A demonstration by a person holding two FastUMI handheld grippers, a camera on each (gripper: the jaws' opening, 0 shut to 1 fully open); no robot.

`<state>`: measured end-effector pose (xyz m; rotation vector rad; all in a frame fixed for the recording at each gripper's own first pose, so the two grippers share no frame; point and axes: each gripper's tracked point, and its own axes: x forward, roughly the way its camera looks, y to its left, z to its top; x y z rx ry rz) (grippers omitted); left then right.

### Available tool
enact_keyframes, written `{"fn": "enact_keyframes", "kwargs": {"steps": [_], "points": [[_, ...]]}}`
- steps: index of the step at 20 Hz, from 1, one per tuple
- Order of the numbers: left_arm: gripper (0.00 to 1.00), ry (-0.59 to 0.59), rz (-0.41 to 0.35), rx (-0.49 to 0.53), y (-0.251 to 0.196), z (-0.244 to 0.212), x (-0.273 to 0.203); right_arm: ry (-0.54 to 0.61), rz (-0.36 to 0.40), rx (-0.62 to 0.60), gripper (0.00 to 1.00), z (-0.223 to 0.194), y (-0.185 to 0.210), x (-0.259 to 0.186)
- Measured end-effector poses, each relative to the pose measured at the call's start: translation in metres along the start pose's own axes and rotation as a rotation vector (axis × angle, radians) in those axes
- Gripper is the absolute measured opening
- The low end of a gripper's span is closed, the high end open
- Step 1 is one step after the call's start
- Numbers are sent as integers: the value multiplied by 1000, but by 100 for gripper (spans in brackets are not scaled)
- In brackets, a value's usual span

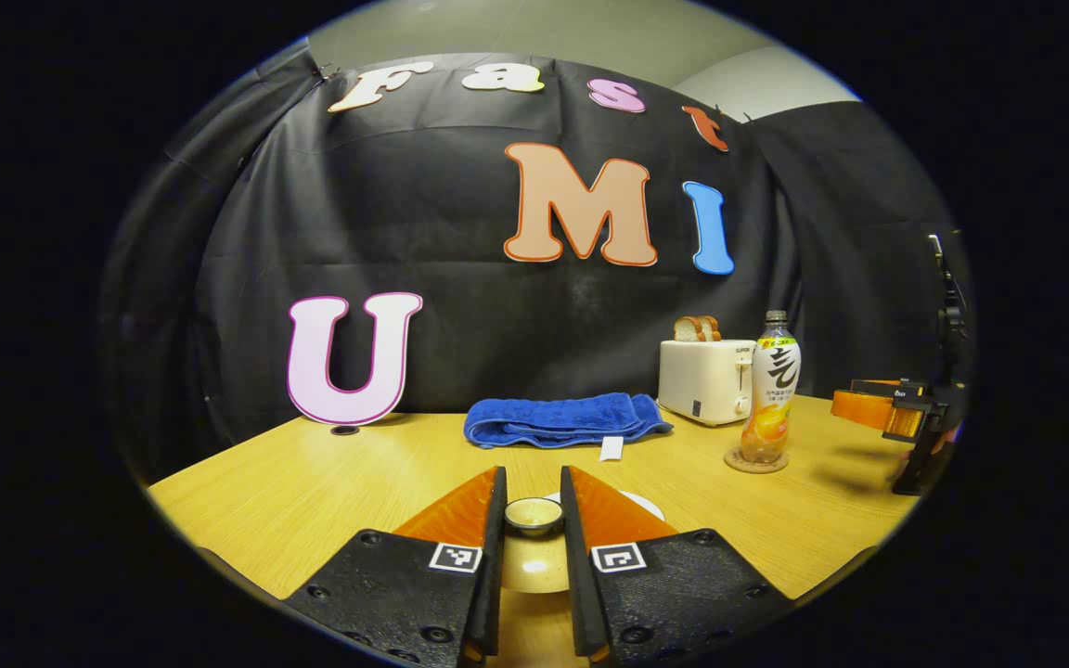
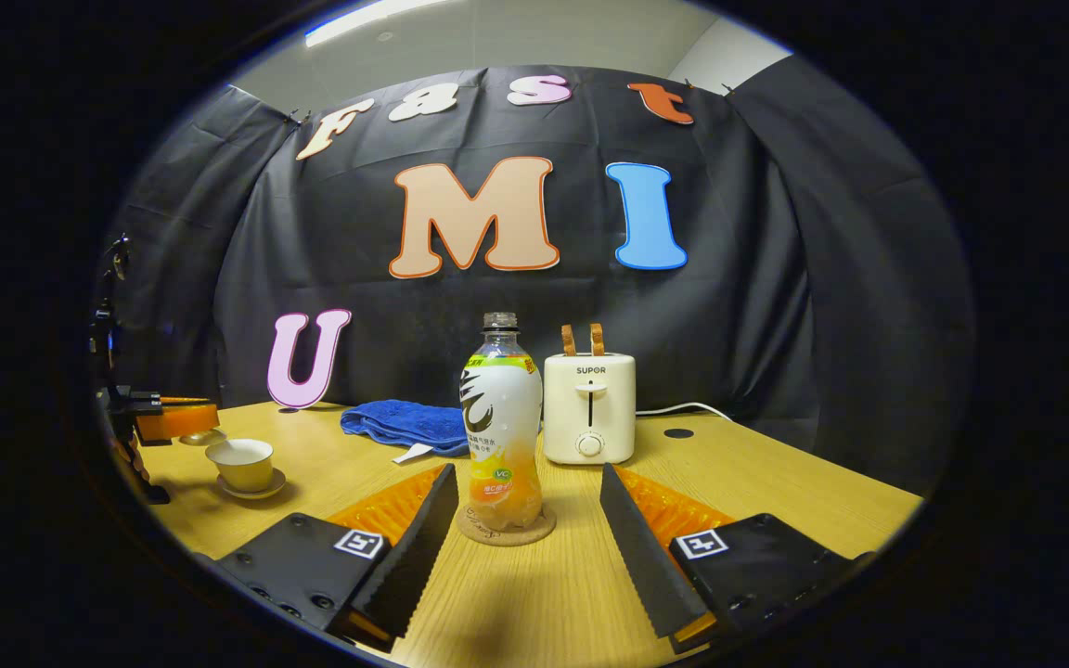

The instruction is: Open the teacup lid with one hand, grasp the water bottle and pour water into the teacup with the other hand; after pouring, place the water bottle on the coaster and then close the teacup lid.

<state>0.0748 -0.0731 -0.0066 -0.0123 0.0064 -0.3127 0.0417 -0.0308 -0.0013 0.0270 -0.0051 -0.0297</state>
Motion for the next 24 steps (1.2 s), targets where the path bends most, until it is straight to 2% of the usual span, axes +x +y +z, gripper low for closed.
{"fn": "enact_keyframes", "kwargs": {"steps": [3, 5, 7, 8, 10, 12, 13, 14, 17, 19, 24], "points": [[28, 3, -39, 0, -11, 0, 6, 0, 0, -1, 97, 0, 0, 0], [28, 15, -61, 9, -17, -2, 13, 1, 4, 0, 100, 0, 1, 0], [28, 35, -83, 23, -24, -6, 20, 1, 12, 0, 94, 0, 2, -1], [28, 46, -91, 30, -26, -7, 23, 1, 12, -1, 97, 0, 2, -1], [28, 69, -102, 39, -28, -11, 27, 1, 12, 0, 97, 1, 1, -2], [28, 76, -106, 39, -29, -11, 30, 1, 11, 0, 97, 0, 1, -2], [28, 78, -107, 38, -29, -11, 31, 1, 11, 0, 94, 0, 1, -2], [28, 77, -106, 35, -29, -11, 33, 1, 11, 0, 97, 0, 1, -2], [28, 94, -113, 37, -31, -14, 36, 1, 11, 0, 97, 1, 1, -2], [28, 109, -116, 45, -33, -16, 37, 1, 11, 0, 94, 0, 1, -2], [29, 139, -100, 61, -31, -20, 38, 1, 12, 0, 97, 1, 1, -2]]}}
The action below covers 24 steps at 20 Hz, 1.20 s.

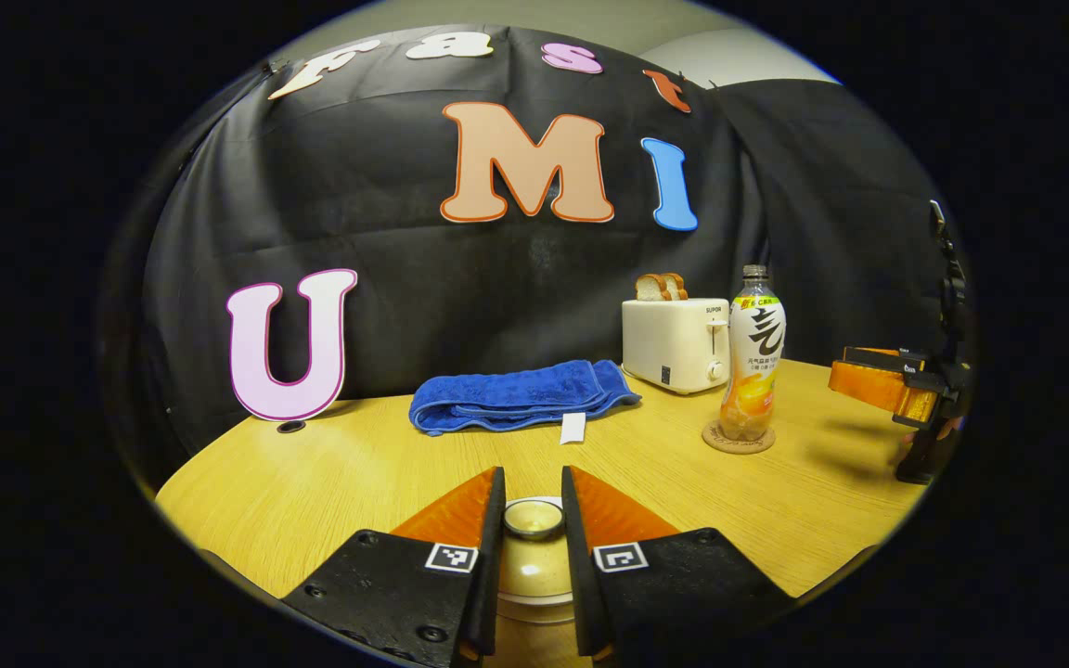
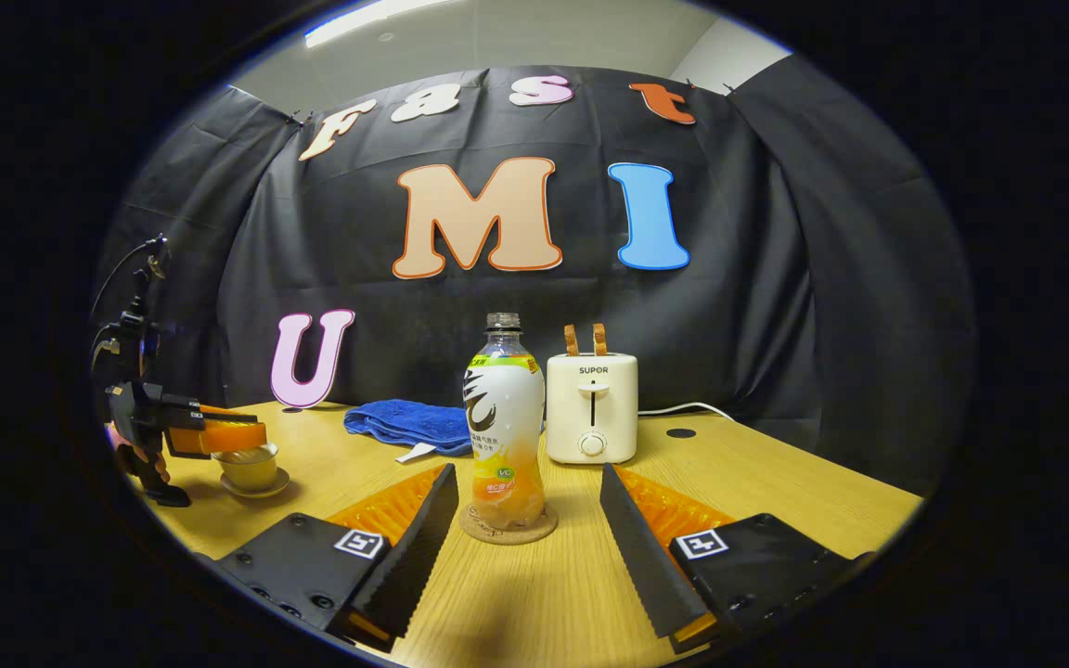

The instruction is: Open the teacup lid with one hand, grasp the water bottle and pour water into the teacup with the other hand; after pouring, place the water bottle on the coaster and then close the teacup lid.

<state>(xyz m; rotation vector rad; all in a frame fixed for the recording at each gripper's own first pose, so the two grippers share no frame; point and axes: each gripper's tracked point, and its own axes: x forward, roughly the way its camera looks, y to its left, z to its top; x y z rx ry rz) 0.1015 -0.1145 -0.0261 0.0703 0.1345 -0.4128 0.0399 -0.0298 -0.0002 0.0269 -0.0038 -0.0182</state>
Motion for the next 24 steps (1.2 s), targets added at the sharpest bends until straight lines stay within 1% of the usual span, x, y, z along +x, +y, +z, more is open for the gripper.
{"fn": "enact_keyframes", "kwargs": {"steps": [1, 2, 3, 4, 5, 6, 7, 8, 9, 10, 11, 14, 18, 21, 24], "points": [[29, 3, 0, 1, -1, 0, -1, 0, 0, 0, 94, -1, 0, 0], [34, 4, 3, 2, 1, -1, 0, 0, 0, 0, 94, 0, 0, 0], [41, -4, 6, -3, 1, 0, -1, 0, 0, 0, 97, -1, 0, 0], [49, -11, 5, -8, 1, 1, -2, 0, 0, 0, 94, 0, 0, 0], [62, -23, 10, -15, 3, 4, -3, 0, 0, 0, 97, 0, 0, 0], [69, -35, 18, -23, 5, 5, -5, 0, 0, 0, 97, 0, 0, 0], [85, -49, 25, -33, 7, 8, -6, 0, 0, 0, 94, -1, 0, 0], [90, -64, 28, -41, 9, 9, -8, 0, 0, 0, 97, 0, 0, 0], [96, -79, 32, -52, 10, 11, -9, 0, 0, 0, 94, -1, 0, 0], [96, -92, 37, -60, 11, 12, -11, 0, 0, 0, 94, 0, 0, 0], [96, -100, 41, -67, 12, 14, -13, 0, 0, 0, 97, 0, 0, 0], [97, -117, 59, -70, 15, 14, -21, 0, -1, 0, 97, 0, 0, 0], [97, -142, 106, -64, 29, 14, -43, 0, -2, 0, 97, 0, -1, 1], [96, -145, 177, -63, 49, 11, -63, 0, -9, 0, 97, -1, -2, 1], [96, -139, 284, -65, 73, 8, -79, -1, -15, -1, 97, -1, -3, 1]]}}
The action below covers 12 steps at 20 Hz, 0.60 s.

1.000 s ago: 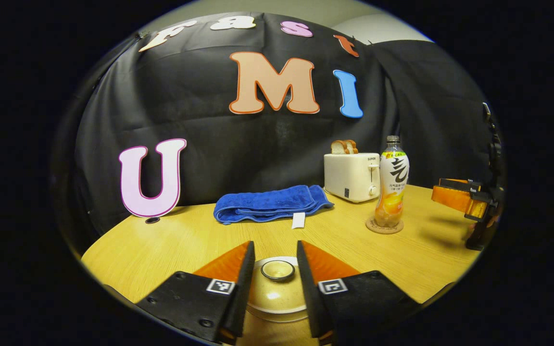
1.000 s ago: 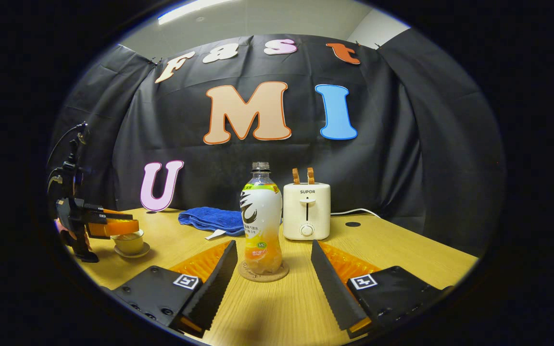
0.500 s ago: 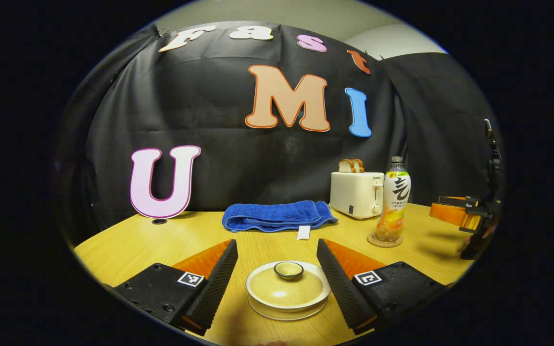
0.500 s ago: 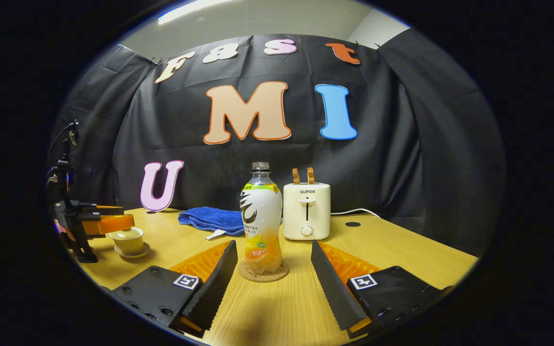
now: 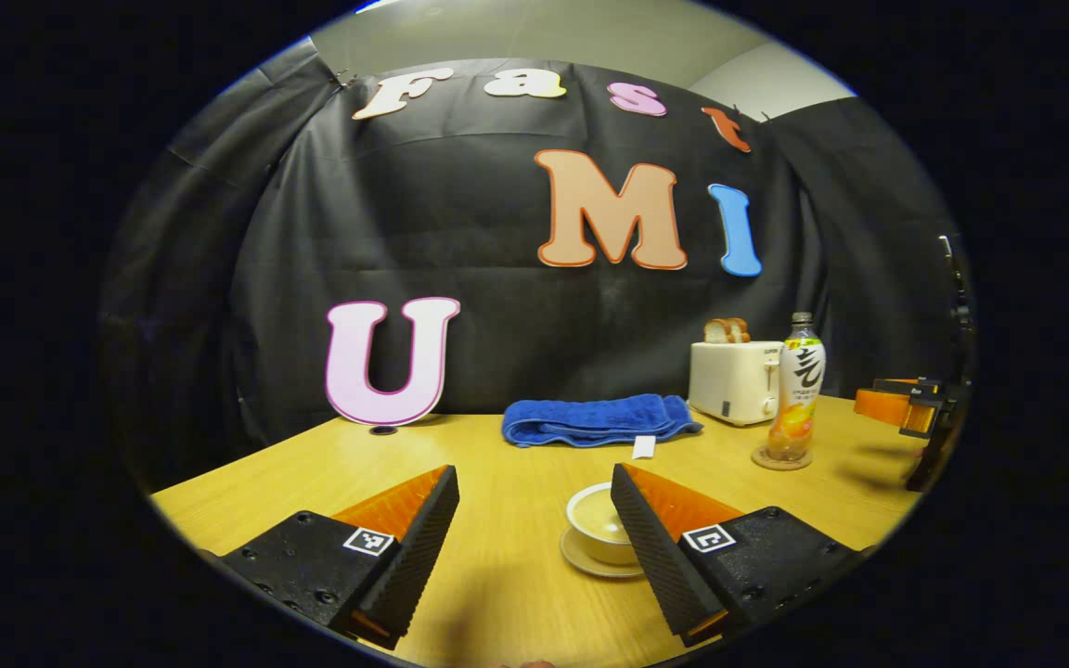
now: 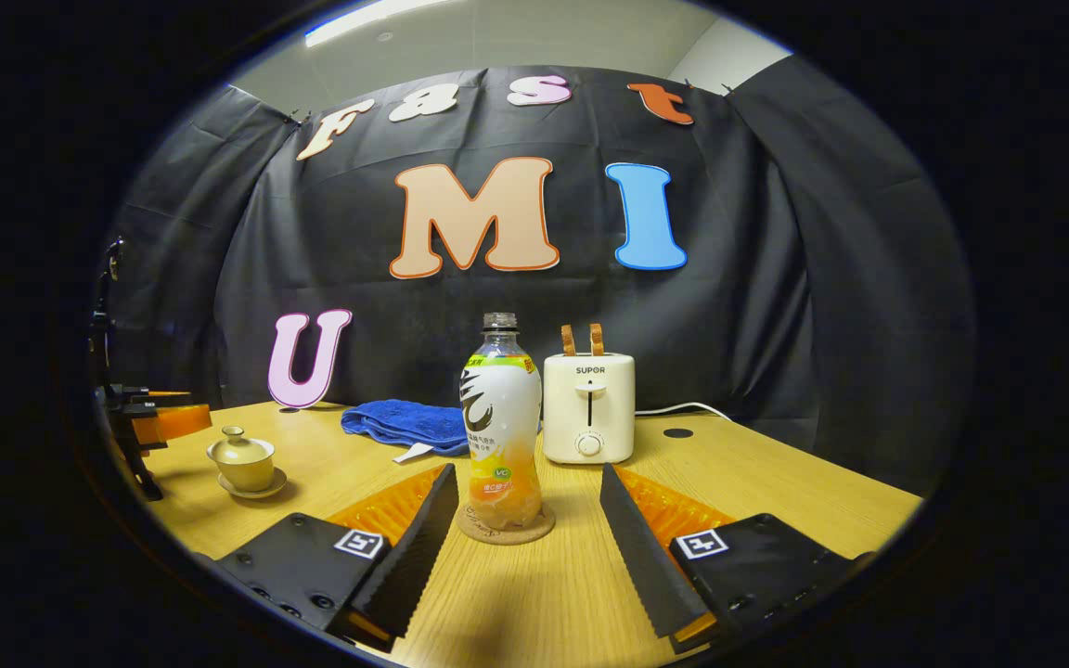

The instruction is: Open the teacup lid with one hand, grasp the water bottle and pour water into the teacup with the other hand; after pouring, place the water bottle on the coaster and then close the teacup lid.

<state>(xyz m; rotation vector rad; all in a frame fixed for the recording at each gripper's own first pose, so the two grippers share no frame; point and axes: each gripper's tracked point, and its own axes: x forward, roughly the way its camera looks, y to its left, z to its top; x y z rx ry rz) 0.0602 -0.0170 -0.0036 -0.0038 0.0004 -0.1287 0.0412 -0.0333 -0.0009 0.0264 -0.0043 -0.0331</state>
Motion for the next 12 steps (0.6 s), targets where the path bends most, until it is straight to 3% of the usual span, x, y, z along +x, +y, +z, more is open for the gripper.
{"fn": "enact_keyframes", "kwargs": {"steps": [8, 12], "points": [[96, 9, 301, 9, 58, 0, -19, -1, -27, -2, 94, 0, -5, 0], [96, 10, 355, 11, 65, 0, -23, -2, -46, -2, 97, 0, -8, 0]]}}
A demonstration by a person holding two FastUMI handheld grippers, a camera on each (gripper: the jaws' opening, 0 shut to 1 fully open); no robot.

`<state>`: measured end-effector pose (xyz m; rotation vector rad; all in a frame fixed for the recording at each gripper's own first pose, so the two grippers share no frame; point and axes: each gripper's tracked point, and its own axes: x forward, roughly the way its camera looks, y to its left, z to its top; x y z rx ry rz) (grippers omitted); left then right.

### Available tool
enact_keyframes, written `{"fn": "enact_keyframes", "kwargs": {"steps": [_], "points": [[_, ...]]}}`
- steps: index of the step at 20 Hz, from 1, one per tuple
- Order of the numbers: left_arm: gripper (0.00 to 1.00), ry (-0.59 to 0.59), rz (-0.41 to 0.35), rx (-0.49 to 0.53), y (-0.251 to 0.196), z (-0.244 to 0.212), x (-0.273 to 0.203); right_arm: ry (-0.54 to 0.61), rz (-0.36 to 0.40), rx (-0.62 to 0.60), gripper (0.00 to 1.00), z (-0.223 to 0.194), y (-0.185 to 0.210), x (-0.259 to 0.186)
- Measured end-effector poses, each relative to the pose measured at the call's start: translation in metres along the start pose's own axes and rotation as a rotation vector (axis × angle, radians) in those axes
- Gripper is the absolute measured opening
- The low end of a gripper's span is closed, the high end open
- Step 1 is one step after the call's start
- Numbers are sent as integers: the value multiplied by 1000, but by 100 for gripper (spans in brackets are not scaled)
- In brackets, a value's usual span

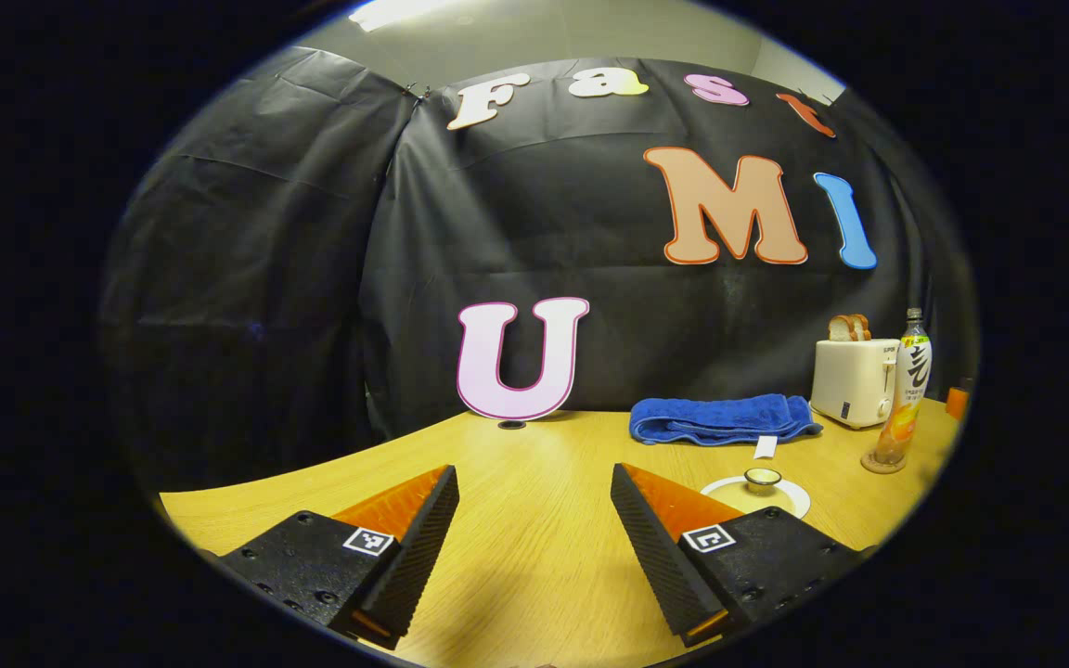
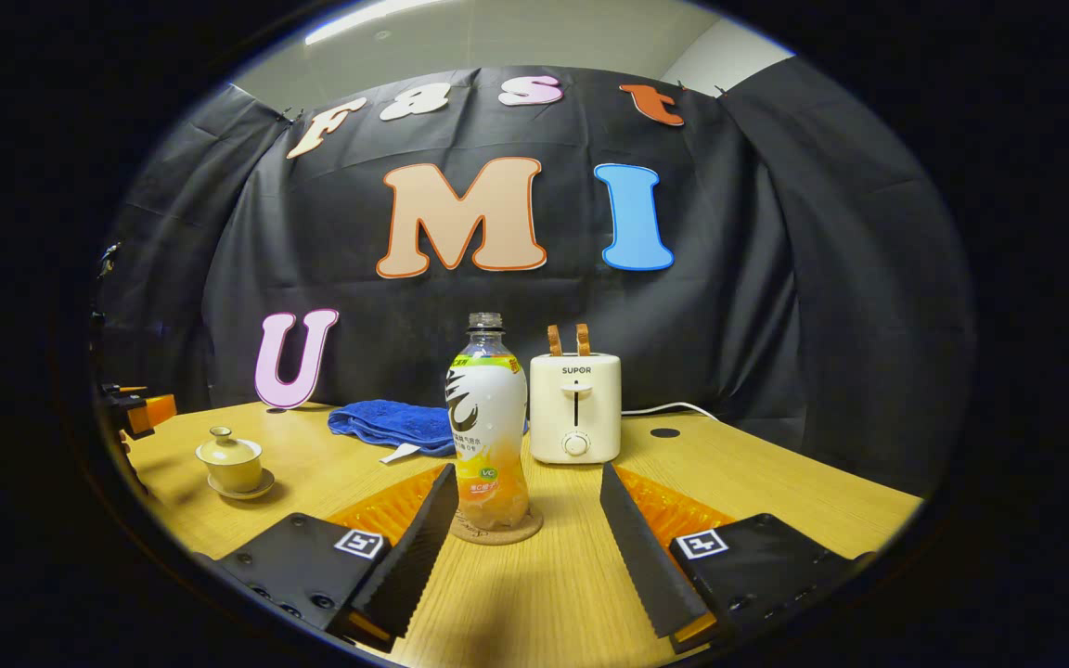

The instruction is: Open the teacup lid with one hand, grasp the water bottle and pour water into the teacup with the other hand; after pouring, place the water bottle on the coaster and then close the teacup lid.

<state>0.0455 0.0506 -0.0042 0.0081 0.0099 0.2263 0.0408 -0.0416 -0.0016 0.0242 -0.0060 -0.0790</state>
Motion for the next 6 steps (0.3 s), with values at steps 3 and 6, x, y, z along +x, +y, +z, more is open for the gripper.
{"fn": "enact_keyframes", "kwargs": {"steps": [3, 6], "points": [[96, 1, 24, -2, 5, 0, 0, -2, -27, -1, 94, 1, -6, 1], [96, 1, 26, -1, 4, -1, 0, -3, -52, -2, 97, 1, -10, 0]]}}
